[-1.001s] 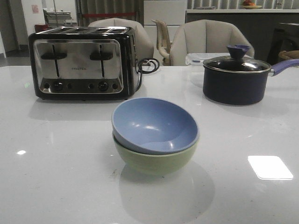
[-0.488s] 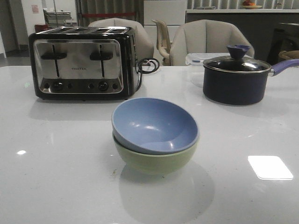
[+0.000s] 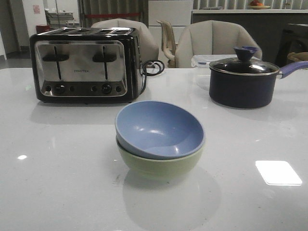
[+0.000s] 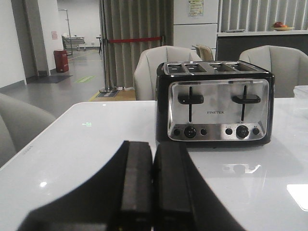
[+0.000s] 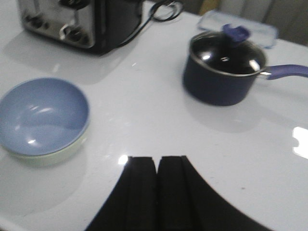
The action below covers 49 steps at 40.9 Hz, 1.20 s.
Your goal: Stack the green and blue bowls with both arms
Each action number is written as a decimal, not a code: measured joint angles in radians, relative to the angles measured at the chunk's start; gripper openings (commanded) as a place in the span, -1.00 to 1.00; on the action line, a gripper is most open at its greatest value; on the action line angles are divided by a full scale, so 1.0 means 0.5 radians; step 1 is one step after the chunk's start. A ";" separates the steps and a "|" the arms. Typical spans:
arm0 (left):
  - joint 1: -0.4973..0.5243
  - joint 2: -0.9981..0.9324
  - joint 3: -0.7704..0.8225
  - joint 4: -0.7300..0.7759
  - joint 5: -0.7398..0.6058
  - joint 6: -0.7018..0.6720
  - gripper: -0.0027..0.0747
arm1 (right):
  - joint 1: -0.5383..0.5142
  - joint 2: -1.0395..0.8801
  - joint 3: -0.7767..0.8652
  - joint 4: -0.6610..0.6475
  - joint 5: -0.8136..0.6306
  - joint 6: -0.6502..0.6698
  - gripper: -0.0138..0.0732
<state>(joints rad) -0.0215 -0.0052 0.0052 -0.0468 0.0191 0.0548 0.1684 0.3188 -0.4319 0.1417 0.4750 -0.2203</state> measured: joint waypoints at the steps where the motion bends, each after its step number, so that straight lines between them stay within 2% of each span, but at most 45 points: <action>1: 0.000 0.000 0.000 0.000 0.000 0.000 -0.67 | -0.055 -0.061 0.061 0.000 -0.028 0.000 -0.57; 9: 0.000 0.000 0.000 0.000 0.000 0.000 -0.67 | -0.311 -0.515 0.472 0.000 -0.222 0.000 -0.57; 18: 0.000 0.000 0.000 0.000 0.000 0.000 -0.67 | -0.378 -0.656 0.882 0.000 -0.569 0.000 -0.57; 26: 0.000 0.000 0.000 0.000 0.000 0.000 -0.67 | -0.387 -0.656 0.920 0.000 -0.783 0.000 -0.57; 37: 0.000 0.000 0.000 0.000 0.000 0.000 -0.67 | -0.387 -0.656 0.920 0.000 -0.841 0.018 -0.57; 44: 0.000 0.000 0.000 0.000 0.000 0.000 -0.67 | -0.387 -0.656 0.920 -0.164 -0.896 0.334 -0.57; 49: 0.000 0.000 0.000 0.000 0.000 0.000 -0.67 | -0.387 -0.656 0.920 -0.228 -0.909 0.441 -0.57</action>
<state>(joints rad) -0.0215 -0.0052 0.0052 -0.0468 0.0191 0.0548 -0.0249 -0.0092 0.0283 0.0277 0.0207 0.0000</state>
